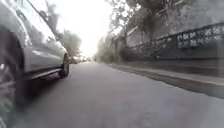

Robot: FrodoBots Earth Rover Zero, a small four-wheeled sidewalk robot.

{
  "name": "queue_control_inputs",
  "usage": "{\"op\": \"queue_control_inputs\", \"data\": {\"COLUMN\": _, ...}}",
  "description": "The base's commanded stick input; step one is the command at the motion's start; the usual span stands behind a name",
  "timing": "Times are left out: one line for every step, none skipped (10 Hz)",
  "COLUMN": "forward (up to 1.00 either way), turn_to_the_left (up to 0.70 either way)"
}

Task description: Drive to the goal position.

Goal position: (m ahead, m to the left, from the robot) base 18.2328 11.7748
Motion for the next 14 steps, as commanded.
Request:
{"op": "queue_control_inputs", "data": {"forward": 1.0, "turn_to_the_left": 0.06}}
{"op": "queue_control_inputs", "data": {"forward": 1.0, "turn_to_the_left": 0.02}}
{"op": "queue_control_inputs", "data": {"forward": 1.0, "turn_to_the_left": 0.02}}
{"op": "queue_control_inputs", "data": {"forward": 1.0, "turn_to_the_left": 0.02}}
{"op": "queue_control_inputs", "data": {"forward": 1.0, "turn_to_the_left": 0.17}}
{"op": "queue_control_inputs", "data": {"forward": 1.0, "turn_to_the_left": 0.42}}
{"op": "queue_control_inputs", "data": {"forward": 1.0, "turn_to_the_left": 0.42}}
{"op": "queue_control_inputs", "data": {"forward": 1.0, "turn_to_the_left": 0.42}}
{"op": "queue_control_inputs", "data": {"forward": 1.0, "turn_to_the_left": 0.42}}
{"op": "queue_control_inputs", "data": {"forward": 1.0, "turn_to_the_left": 0.42}}
{"op": "queue_control_inputs", "data": {"forward": 1.0, "turn_to_the_left": 0.14}}
{"op": "queue_control_inputs", "data": {"forward": 1.0, "turn_to_the_left": 0.02}}
{"op": "queue_control_inputs", "data": {"forward": 1.0, "turn_to_the_left": 0.02}}
{"op": "queue_control_inputs", "data": {"forward": 1.0, "turn_to_the_left": 0.02}}
